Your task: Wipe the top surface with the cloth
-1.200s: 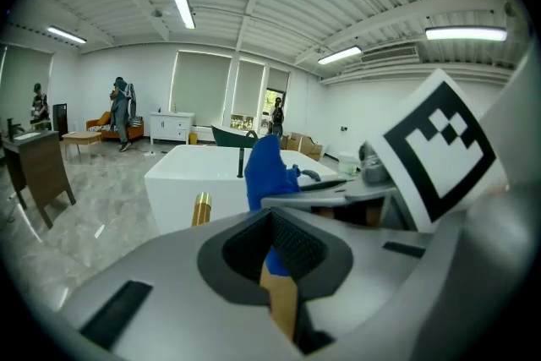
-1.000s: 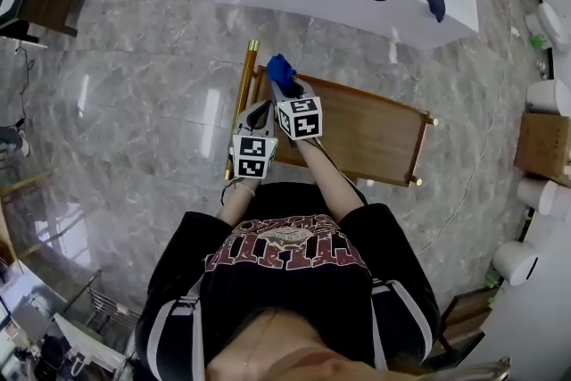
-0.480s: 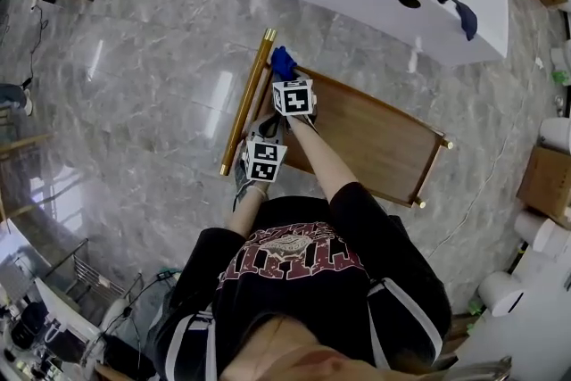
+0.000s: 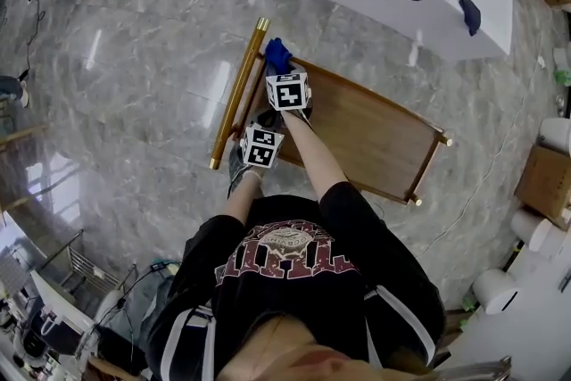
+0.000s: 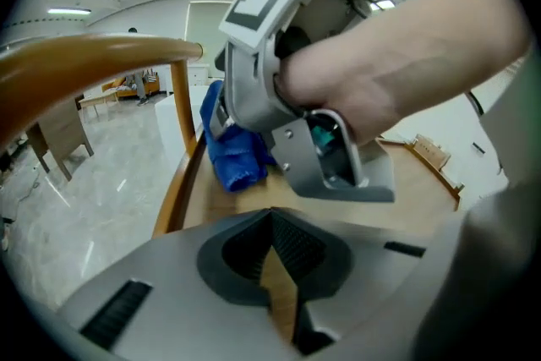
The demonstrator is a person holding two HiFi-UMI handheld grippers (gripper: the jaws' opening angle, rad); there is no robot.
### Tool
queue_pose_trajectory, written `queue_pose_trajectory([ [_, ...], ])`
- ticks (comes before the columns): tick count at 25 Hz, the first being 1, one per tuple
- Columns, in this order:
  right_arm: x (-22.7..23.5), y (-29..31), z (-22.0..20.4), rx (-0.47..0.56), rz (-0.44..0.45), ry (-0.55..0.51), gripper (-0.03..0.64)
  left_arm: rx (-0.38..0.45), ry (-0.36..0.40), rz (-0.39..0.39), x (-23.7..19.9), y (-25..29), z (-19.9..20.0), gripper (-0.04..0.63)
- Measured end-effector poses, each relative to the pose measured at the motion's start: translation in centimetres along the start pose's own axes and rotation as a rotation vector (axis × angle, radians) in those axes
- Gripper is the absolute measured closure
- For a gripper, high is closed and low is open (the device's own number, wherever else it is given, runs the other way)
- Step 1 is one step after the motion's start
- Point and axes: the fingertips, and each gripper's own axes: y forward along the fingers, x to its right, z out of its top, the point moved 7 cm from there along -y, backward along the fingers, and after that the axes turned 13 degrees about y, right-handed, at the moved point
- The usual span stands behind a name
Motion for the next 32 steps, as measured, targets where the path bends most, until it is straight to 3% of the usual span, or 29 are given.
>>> queue_pose_trajectory([
  [4,0.3,-0.6,-0.2,-0.030,-0.010,-0.109,0.531,-0.037,0.041,0.038,0.7,0.4,-0.6,0.549],
  [6,0.8,-0.7,-0.2,-0.030,-0.009,-0.099,0.531,-0.042,0.088,0.046,1.0,0.6,-0.5,0.548],
  [15,2.2,-1.6,-0.7,-0.045,-0.021,-0.048,0.531,-0.082,0.109,0.064,1.6,0.9,-0.3,0.548],
  [20,3.2,-2.5,-1.0,-0.045,-0.040,-0.041,0.531,-0.103,0.174,0.064,1.8,0.8,-0.2,0.549],
  [32,6.0,-4.6,-1.9,-0.028,-0.061,-0.021,0.531,-0.106,0.145,0.085,2.0,0.8,-0.2,0.548],
])
